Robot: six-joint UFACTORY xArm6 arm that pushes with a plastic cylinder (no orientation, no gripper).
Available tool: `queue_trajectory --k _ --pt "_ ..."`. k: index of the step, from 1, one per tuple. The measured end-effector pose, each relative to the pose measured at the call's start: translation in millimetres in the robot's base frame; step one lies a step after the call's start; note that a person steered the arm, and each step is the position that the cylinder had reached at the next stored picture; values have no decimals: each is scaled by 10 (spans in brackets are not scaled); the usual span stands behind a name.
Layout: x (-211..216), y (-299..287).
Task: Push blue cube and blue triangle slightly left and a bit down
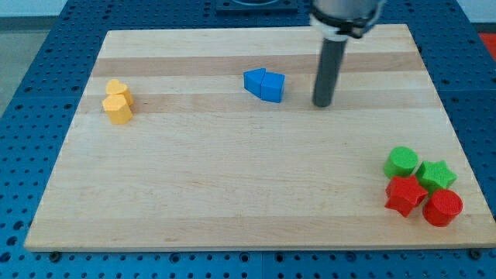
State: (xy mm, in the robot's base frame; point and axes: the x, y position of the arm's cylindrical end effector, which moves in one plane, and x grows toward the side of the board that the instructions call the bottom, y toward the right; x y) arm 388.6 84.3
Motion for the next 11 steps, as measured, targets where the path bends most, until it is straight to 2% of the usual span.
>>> queue_trajectory --k 3,6,11 --pt "-428 -764" --pt "-871 -1113" --pt "-934 -2073"
